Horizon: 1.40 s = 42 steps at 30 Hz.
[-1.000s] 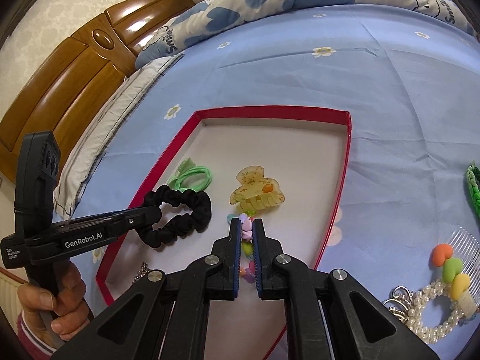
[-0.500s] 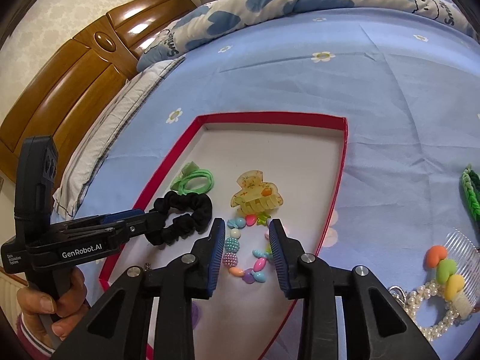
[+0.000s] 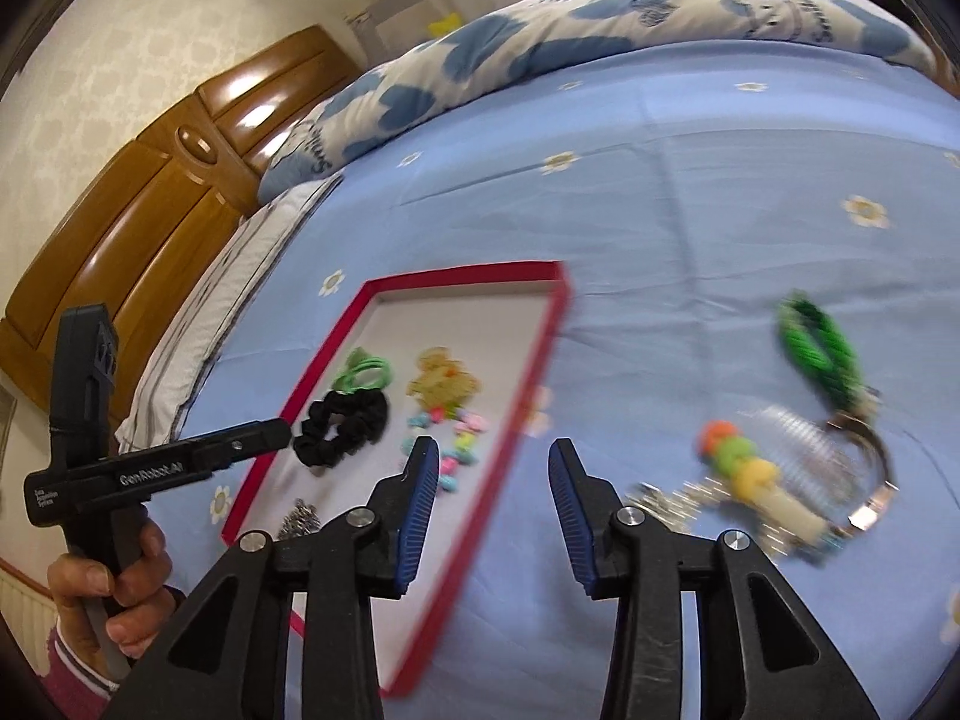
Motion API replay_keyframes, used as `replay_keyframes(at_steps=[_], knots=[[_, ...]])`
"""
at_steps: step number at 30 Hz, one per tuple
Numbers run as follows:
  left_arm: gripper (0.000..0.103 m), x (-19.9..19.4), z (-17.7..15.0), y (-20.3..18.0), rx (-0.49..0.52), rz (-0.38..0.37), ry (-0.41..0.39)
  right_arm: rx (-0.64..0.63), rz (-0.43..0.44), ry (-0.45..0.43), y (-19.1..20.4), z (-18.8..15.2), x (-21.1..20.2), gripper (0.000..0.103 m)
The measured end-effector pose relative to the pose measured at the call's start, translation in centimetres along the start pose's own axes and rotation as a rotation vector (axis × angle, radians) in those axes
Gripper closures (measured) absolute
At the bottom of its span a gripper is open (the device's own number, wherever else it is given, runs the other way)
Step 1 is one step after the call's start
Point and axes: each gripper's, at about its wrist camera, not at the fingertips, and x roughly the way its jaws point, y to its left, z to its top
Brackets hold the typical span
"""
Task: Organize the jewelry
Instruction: 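Withdraw both open tools from the tray toward the remaining items, then grasp the pearl bracelet with the left tool while the right tool grasps the silver watch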
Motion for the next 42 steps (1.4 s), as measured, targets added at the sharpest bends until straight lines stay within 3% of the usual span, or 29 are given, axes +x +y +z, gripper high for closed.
replay_keyframes(at_steps=[9, 21, 34, 42], knots=[[0.049, 0.0, -1.4, -5.1, 0.094, -0.054, 0.019, 0.128, -0.087, -0.047, -5.9, -3.0, -4.8, 0.062], [0.050, 1.5, -2.9, -11.2, 0.213, -0.096, 0.060, 0.228, -0.149, -0.089, -11.2, -4.9, -8.0, 0.062], [0.050, 5.4, -2.2, -17.0, 0.361, -0.111, 0.127, 0.210, -0.166, -0.056, -14.1, -3.0, -6.6, 0.062], [0.050, 8.8, -2.0, -19.6, 0.437, -0.106, 0.185, 0.179, -0.173, 0.016, -15.6, -1.0, -4.4, 0.071]])
